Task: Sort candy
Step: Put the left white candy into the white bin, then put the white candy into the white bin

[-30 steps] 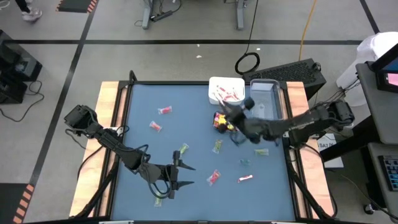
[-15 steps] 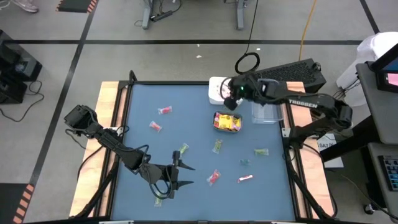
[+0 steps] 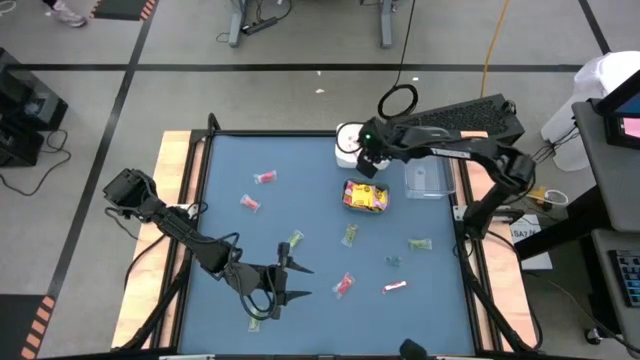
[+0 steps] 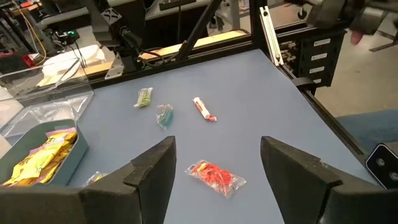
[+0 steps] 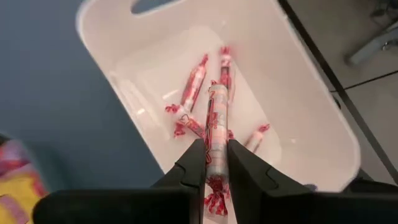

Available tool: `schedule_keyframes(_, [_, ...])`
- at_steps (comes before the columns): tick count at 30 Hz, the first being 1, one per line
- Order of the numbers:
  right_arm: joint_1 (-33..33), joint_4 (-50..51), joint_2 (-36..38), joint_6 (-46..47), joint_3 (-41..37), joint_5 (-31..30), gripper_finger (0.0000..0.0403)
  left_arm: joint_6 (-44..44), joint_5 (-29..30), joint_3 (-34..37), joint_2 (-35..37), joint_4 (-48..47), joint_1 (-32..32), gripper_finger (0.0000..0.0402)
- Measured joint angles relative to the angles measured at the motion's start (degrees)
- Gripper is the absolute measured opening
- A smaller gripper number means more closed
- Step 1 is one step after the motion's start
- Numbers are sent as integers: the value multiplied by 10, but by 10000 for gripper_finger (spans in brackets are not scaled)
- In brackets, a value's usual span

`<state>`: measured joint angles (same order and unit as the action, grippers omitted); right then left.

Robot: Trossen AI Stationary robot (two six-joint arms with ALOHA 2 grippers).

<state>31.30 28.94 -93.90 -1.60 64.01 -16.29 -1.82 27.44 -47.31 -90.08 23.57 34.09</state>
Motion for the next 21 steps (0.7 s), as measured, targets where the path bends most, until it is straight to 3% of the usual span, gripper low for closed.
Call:
schedule_keyframes(6, [1,-15,-28,-1,0,-47,64,0,0,0,0,-1,0,239])
schedule_keyframes(12, [2,-14,-22,-5,0,-49,106,0,0,0,0,-1,0,239])
schedule_keyframes(21, [-54,65,80,30,0,-45,140,0,0,0,0,-4,0,239])
